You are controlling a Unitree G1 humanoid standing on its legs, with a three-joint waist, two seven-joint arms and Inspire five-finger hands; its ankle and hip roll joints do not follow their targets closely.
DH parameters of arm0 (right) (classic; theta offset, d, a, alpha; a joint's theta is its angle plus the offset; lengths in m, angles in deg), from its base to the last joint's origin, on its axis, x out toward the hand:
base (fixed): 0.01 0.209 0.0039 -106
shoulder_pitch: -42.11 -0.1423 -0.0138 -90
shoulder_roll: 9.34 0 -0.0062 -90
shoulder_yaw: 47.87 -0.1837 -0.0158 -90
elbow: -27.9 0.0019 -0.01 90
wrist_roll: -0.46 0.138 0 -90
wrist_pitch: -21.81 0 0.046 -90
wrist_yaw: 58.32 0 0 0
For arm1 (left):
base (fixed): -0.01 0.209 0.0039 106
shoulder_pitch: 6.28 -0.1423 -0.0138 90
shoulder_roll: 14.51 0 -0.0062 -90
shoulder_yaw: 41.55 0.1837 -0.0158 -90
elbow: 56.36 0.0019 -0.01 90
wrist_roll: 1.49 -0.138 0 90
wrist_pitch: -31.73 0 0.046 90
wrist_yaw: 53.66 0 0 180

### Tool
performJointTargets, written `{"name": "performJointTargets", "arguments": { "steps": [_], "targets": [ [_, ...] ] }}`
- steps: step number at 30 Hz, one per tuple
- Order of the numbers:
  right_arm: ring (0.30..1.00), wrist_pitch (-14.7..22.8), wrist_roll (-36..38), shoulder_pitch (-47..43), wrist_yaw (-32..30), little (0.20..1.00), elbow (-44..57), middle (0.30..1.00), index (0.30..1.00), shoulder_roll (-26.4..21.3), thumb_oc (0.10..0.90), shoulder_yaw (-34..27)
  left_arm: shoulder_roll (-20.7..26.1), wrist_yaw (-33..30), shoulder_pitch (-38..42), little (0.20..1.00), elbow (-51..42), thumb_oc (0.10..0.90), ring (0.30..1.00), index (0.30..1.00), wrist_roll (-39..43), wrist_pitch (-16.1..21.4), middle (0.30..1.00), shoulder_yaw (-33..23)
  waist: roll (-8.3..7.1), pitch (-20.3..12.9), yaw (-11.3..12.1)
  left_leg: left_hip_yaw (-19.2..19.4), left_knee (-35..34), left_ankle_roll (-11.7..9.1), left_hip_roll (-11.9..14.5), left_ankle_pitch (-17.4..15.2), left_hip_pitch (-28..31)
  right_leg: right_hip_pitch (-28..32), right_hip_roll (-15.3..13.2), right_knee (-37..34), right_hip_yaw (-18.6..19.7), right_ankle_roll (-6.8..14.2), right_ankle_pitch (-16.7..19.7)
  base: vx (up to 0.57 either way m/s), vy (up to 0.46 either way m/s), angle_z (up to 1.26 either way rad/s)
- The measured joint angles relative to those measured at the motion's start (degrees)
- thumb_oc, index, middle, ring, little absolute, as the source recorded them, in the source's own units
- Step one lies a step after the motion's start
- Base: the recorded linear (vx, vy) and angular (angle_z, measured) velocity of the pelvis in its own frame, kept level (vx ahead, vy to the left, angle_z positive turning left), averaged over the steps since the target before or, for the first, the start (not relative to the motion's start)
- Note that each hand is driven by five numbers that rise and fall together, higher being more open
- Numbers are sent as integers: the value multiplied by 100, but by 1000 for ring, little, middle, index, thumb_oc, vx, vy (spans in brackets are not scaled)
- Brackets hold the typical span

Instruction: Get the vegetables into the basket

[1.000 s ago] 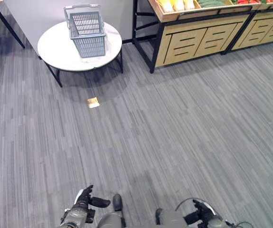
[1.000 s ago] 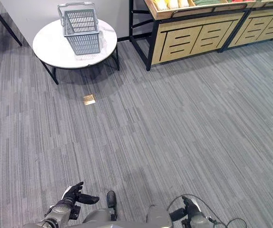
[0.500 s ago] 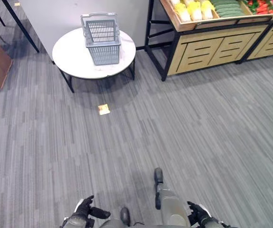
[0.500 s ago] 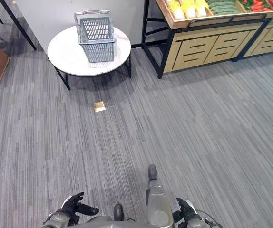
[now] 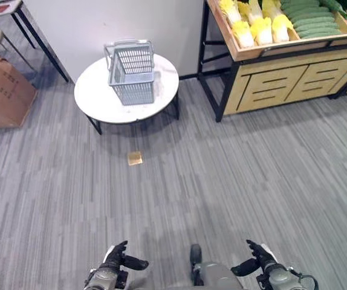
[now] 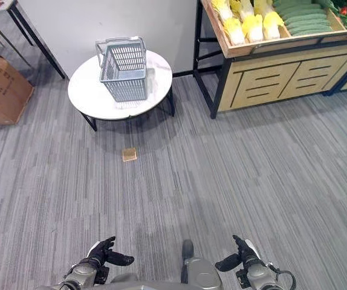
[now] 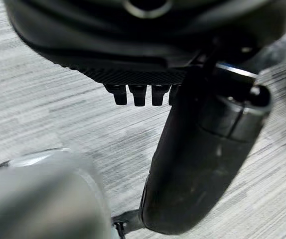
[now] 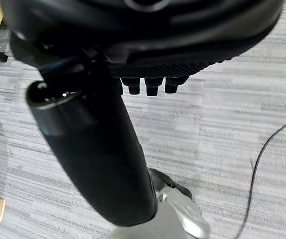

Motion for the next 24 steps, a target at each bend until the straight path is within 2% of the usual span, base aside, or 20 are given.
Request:
{"name": "performJointTargets", "arguments": {
  "steps": [1,2,3,5,6,9,10,11,12,13,15,16,17,18,20,22,23,24],
  "targets": [
    [1000,-2,2,-10,-7,1000,-82,1000,1000,12,900,-32,0,-5,32,1000,-17,900,1000,1000,2,2,1000,45,-22,13,9,96,-98,62,12,-31,-120,50,1,-79,-18,-26,-22,295,32,39],
    [1000,-59,64,-66,-24,1000,-333,1000,1000,43,900,-35,11,-20,57,1000,-113,900,1000,1000,1,18,1000,110,-121,93,62,417,-1062,225,-29,-113,-391,249,4,-379,-69,79,16,215,57,18],
    [1000,-74,97,-72,-36,1000,-422,1000,1000,41,900,-34,13,-28,10,1000,-137,900,1000,1000,36,42,1000,92,-110,103,64,540,-1720,309,-26,-56,-468,327,54,-480,-63,126,22,365,146,1],
    [1000,-68,99,-88,-90,1000,-407,1000,1000,39,900,-12,53,-94,-41,1000,-202,900,1000,1000,154,79,1000,85,-40,154,80,552,-2775,327,39,303,-568,485,201,-558,47,183,18,437,203,-43],
    [1000,-72,97,-50,-152,1000,-380,1000,1000,62,900,-14,74,-118,-37,1000,-252,900,1000,1000,159,103,1000,92,37,143,74,573,-3684,216,266,836,-672,693,372,-838,104,323,-96,484,239,-56],
    [1000,-130,94,-73,-157,1000,-519,1000,1000,82,900,-16,65,-113,11,1000,-236,900,1000,1000,209,107,1000,61,123,243,184,550,-3810,218,455,1214,-757,989,495,-892,460,364,-121,433,293,-66],
    [1000,-133,92,16,-144,1000,-601,1000,1000,78,900,-67,33,-114,-24,1000,-214,900,1000,1000,218,101,1000,39,153,226,187,672,-3754,313,423,1266,-664,1190,455,-879,593,400,-189,343,371,-90],
    [1000,-119,91,201,-141,1000,-541,1000,1000,20,900,-115,17,-116,-90,1000,-231,900,1000,1000,205,104,1000,91,191,190,177,873,-3415,479,363,1386,-623,1393,376,-817,703,433,-354,296,396,-66],
    [1000,-83,90,336,-139,1000,-526,1000,1000,-21,900,-142,-7,-113,-77,1000,-202,900,1000,1000,191,98,1000,109,304,96,111,904,-3178,760,285,1331,-596,1479,332,-716,731,513,-518,277,425,-28],
    [1000,-117,88,368,-105,1000,-535,1000,1000,57,900,-168,32,-124,7,1000,-115,900,1000,1000,118,88,1000,105,156,91,35,946,-3137,870,55,1250,-534,1390,97,-346,711,590,-641,182,320,1],
    [1000,-133,87,389,-85,1000,-555,1000,1000,94,900,-204,63,-112,60,1000,-41,900,1000,1000,98,55,1000,113,146,81,32,1125,-3165,1100,-100,1057,-335,1034,-123,597,778,724,-734,157,256,-8],
    [1000,-144,84,396,-78,1000,-552,1000,1000,142,900,-202,121,-114,34,1000,-18,900,1000,1000,97,55,1000,188,87,48,48,1179,-3177,1200,-203,949,-243,887,-248,1016,792,796,-791,197,354,4],
    [1000,-158,76,411,-57,1000,-545,1000,1000,298,900,-195,270,-121,30,1000,26,900,1000,1000,96,57,1000,226,-94,-74,56,1194,-3140,1371,-472,741,-170,611,-517,1719,877,870,-876,182,354,6],
    [1000,-163,76,379,-36,1000,-527,1000,1000,379,900,-194,353,-119,35,1000,25,900,1000,1000,96,58,1000,224,-184,-129,98,1231,-3137,1447,-582,669,-158,411,-633,2105,913,872,-872,171,354,7],
    [1000,-180,-41,236,-28,1000,-432,1000,1000,441,900,-127,472,-124,80,1000,37,900,1000,1000,98,48,1000,212,-283,-151,192,1338,-3136,1592,-742,565,-121,9,-826,2828,971,1049,-711,125,272,-10],
    [1000,-208,-84,145,-53,1000,-388,1000,1000,369,900,-23,523,-125,50,1000,34,900,1000,1000,99,22,1000,208,-268,-138,248,1377,-3143,1733,-831,467,26,-182,-917,3322,961,1205,-310,162,266,-3],
    [1000,-207,-85,129,-68,1000,-362,1000,1000,348,900,-9,550,-121,-10,1000,35,900,1000,1000,98,15,1000,206,-234,-117,276,1384,-3210,1806,-853,413,208,-242,-942,3595,937,1212,-18,192,220,0],
    [1000,-206,-86,128,-76,1000,-352,1000,1000,335,900,-6,563,-121,-50,1000,33,900,1000,1000,99,7,1000,206,-215,-106,293,1357,-3272,1866,-891,364,335,-306,-1003,3762,889,1233,24,205,201,-7]
  ]
}}
